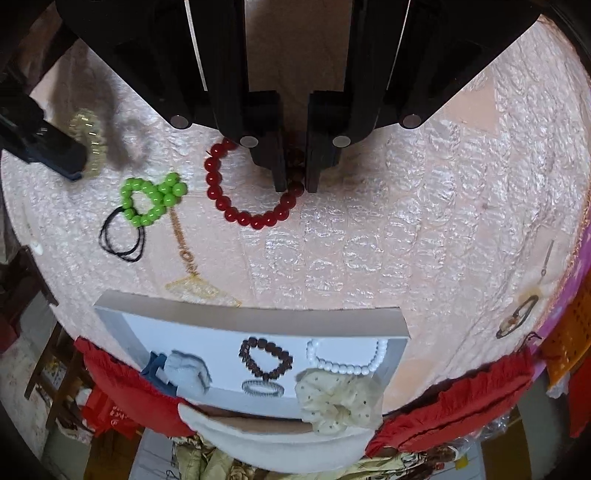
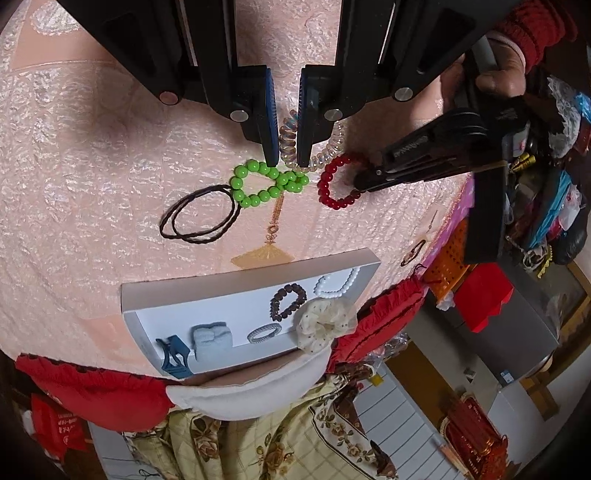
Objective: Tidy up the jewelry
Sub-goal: 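Grasp the red bead bracelet with left tool while right tool grasps clear coil hair tie, then carry the red bracelet and the coil hair tie toward the white tray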
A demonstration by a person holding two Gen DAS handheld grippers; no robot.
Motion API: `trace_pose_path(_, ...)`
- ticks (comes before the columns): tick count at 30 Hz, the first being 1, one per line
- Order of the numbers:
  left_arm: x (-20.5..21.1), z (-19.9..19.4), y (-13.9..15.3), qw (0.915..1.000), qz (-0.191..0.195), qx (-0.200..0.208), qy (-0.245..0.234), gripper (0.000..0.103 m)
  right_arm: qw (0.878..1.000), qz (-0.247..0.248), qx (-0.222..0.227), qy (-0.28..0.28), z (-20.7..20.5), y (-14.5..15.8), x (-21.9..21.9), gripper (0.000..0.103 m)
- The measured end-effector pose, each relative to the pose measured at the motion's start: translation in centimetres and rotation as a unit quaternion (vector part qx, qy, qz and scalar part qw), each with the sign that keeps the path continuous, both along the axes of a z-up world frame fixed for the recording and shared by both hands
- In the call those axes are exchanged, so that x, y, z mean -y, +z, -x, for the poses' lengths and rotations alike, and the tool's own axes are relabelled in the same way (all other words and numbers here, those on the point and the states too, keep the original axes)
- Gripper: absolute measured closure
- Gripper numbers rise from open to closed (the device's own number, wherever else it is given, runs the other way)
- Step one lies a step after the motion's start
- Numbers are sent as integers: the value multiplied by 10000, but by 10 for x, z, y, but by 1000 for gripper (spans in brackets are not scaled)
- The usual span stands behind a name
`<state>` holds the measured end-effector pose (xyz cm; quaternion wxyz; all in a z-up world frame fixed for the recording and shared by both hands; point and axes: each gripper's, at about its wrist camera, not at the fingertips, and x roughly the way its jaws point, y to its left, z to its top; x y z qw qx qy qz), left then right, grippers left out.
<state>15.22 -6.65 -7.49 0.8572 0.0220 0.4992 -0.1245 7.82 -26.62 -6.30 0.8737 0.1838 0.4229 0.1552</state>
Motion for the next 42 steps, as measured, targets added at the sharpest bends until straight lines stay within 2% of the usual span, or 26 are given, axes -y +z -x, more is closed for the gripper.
trace_pose_path(6,-5,19,33,9991,313,269,-31,95,9999,-127,-31,-39,-2,-5,5,94)
trace_pose_path(14,1,42,65,9971,215,714,-179,95,9998,-161,-4,-77,1,-3,9,94)
trace_pose_path(34,4,76,84,9940,-33,1037,-359,95,9999,-20,141,-37,14,15,0,94)
trace_pose_path(42,-3,82,86,9939,104,1066,-272,95,9998,-14,106,-138,23,18,4,94)
